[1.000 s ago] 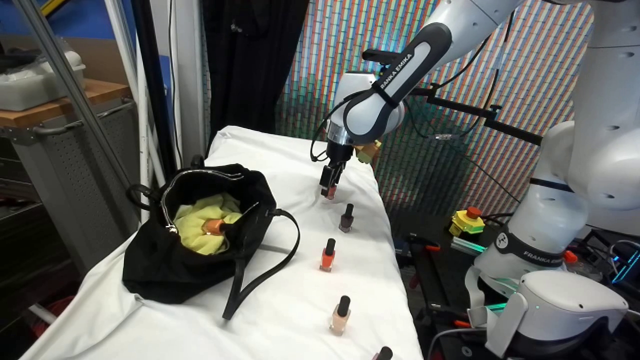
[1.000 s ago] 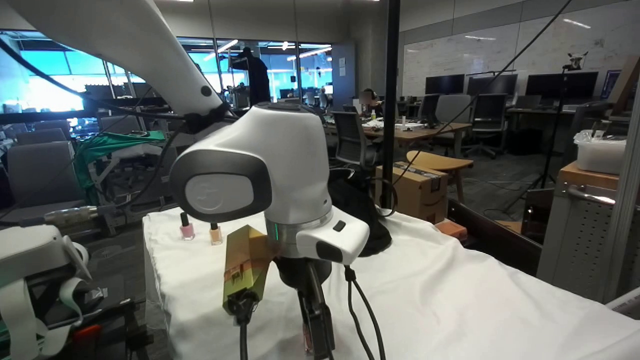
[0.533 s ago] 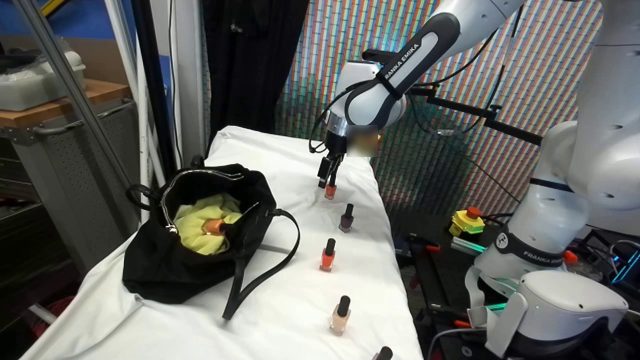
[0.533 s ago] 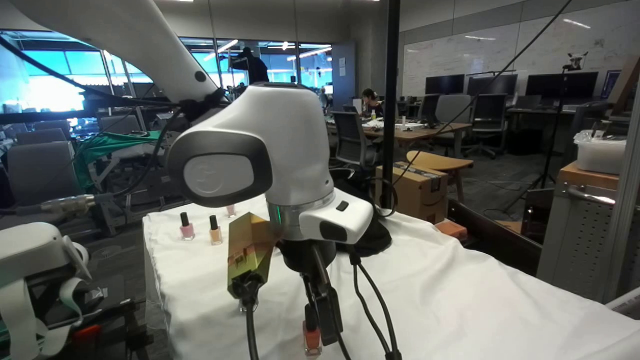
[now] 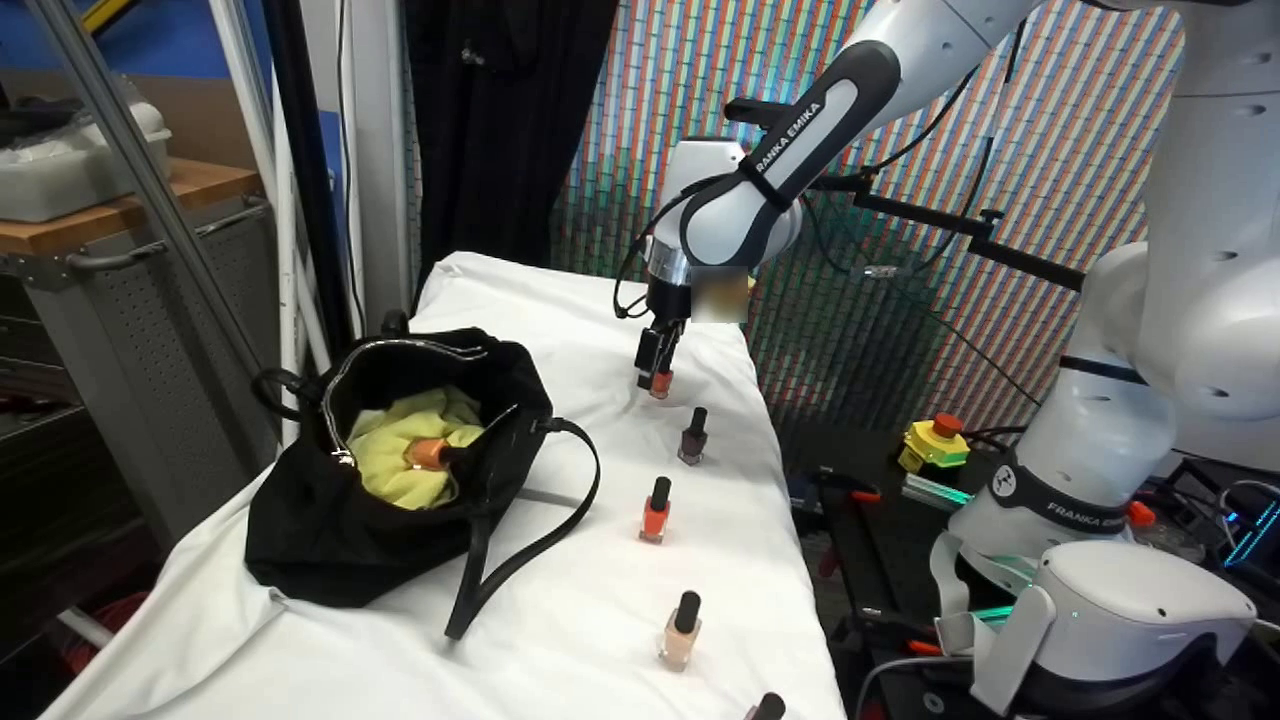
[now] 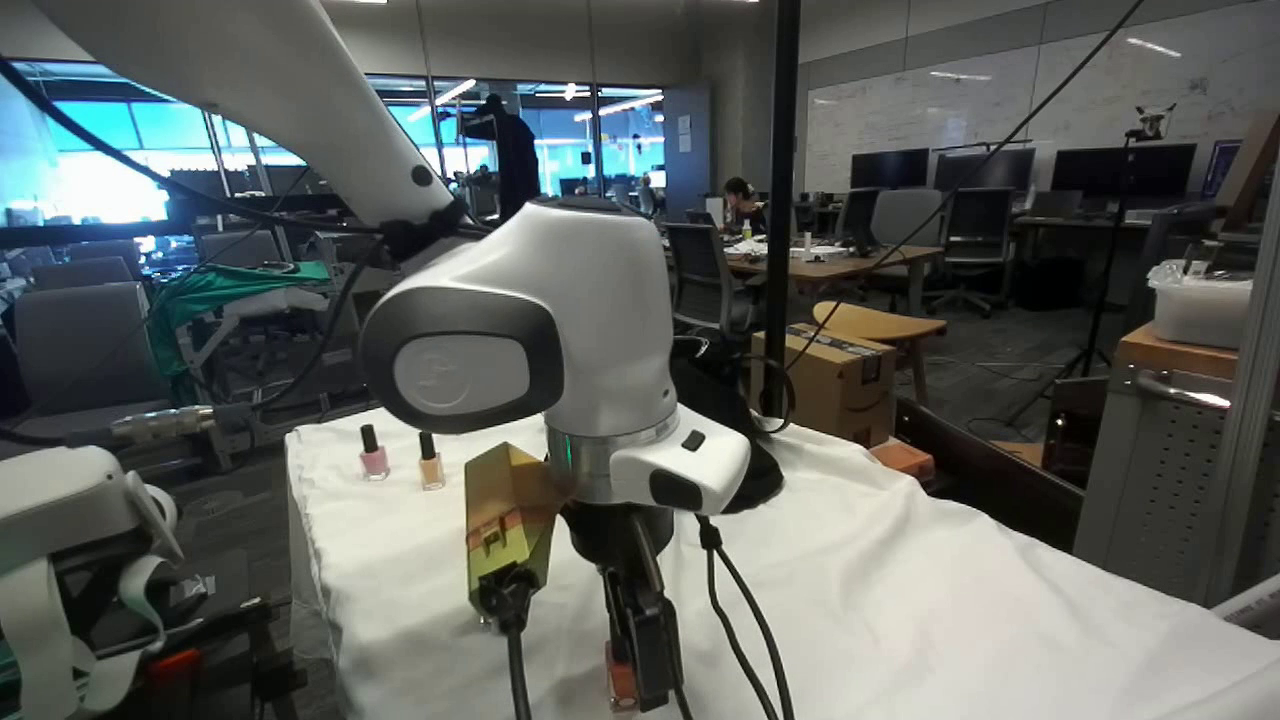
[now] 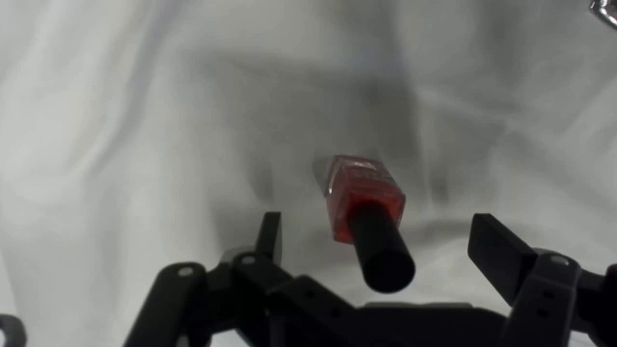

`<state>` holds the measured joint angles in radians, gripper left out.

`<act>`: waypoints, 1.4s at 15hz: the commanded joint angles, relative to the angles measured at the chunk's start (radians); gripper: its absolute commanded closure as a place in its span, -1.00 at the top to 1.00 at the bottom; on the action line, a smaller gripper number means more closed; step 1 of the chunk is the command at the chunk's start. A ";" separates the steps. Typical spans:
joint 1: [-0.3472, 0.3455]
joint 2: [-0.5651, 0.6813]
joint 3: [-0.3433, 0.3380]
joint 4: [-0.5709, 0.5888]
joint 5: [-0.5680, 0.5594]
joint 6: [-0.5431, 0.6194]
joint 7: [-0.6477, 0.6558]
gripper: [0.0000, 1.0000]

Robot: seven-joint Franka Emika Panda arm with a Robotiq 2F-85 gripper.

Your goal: Place the nail polish bottles inside the black bag from right to left

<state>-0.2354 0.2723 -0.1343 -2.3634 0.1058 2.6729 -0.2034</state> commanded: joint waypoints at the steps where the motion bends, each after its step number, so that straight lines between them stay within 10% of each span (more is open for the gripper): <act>1: -0.014 0.043 0.013 0.046 0.006 -0.038 -0.025 1.00; 11: -0.012 0.057 0.011 0.055 -0.002 -0.073 -0.032 1.00; 13: -0.010 0.055 0.010 0.052 -0.006 -0.072 -0.031 0.48; 21: -0.002 0.054 0.004 0.050 -0.023 -0.073 -0.019 -0.58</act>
<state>-0.2359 0.3139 -0.1321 -2.3252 0.1021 2.6144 -0.2212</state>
